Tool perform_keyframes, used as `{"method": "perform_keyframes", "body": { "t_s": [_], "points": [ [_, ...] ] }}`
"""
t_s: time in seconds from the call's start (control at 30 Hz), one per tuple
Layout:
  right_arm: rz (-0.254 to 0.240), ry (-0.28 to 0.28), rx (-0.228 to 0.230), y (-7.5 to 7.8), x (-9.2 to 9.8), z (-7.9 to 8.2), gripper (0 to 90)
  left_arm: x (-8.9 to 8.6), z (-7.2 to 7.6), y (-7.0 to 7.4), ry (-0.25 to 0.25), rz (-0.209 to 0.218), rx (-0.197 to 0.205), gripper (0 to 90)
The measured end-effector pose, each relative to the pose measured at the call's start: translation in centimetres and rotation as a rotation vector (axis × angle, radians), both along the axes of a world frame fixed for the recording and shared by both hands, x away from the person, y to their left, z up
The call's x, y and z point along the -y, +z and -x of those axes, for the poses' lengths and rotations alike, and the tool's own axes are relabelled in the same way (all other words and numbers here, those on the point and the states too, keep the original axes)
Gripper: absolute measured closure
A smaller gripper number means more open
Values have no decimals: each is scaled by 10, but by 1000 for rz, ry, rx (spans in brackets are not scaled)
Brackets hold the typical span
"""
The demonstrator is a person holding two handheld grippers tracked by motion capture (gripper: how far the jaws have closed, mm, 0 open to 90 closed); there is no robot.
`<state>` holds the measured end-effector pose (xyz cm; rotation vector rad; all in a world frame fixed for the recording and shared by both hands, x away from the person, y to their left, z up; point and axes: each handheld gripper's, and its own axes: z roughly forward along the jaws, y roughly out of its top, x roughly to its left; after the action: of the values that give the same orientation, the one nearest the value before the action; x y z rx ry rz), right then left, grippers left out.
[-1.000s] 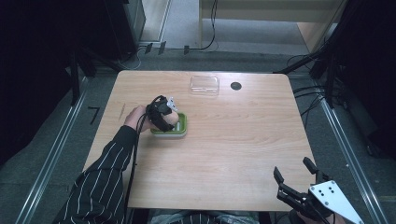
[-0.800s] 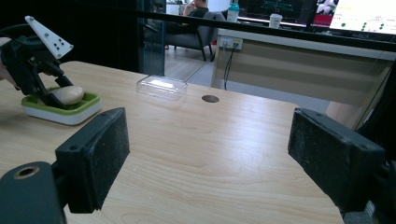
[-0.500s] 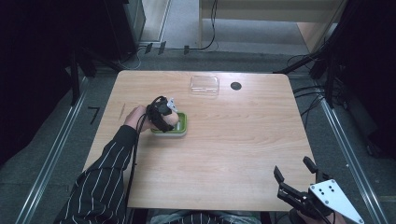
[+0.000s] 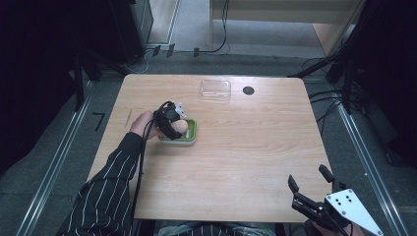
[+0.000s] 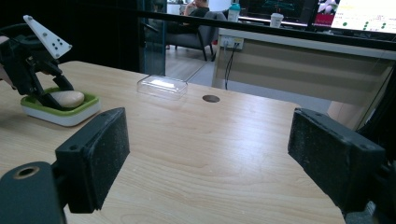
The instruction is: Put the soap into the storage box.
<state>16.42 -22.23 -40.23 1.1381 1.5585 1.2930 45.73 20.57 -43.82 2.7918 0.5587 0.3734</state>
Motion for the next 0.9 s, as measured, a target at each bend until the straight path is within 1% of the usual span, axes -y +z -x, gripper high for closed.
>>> {"method": "perform_keyframes", "body": {
  "t_s": [0.07, 0.13, 0.17, 0.23, 0.3, 0.33, 0.43, 0.57, 0.6, 0.73, 0.83, 0.9],
  "points": [
    [2, 1, 2, 0, 0, 0, 132, -1, 0, 0, 10, 7, -2, 281],
    [3, 1, 4, 0, 0, 1, 132, -1, 1, 1, 19, 11, 3, 252],
    [2, 1, 4, 0, 0, 1, 133, -1, 1, 2, 18, 9, 4, 224],
    [3, 1, 3, 1, 0, 1, 133, -1, 1, 2, 20, 7, 5, 210],
    [0, -1, 0, 1, 0, 2, 133, 0, 1, 3, 32, 9, 3, 189],
    [0, -2, 1, 1, 0, 2, 132, 0, 1, 4, 28, 7, 7, 182],
    [-4, -1, 4, 1, -1, 2, 132, 0, 3, 7, 40, 7, 19, 163],
    [5, 4, 7, 1, -2, 2, 132, -4, 5, 13, 61, 28, 33, 146],
    [4, 3, 7, 2, -3, 2, 133, -4, 6, 14, 65, 25, 25, 142],
    [5, 4, 6, 2, -3, 2, 133, -2, 12, 22, 85, 15, 13, 129],
    [4, 2, 7, 2, -3, 2, 132, 0, 17, 29, 117, -6, 10, 104],
    [3, 2, 7, 2, -2, 2, 132, -1, 21, 32, 131, -9, -5, 94]
  ]
}}
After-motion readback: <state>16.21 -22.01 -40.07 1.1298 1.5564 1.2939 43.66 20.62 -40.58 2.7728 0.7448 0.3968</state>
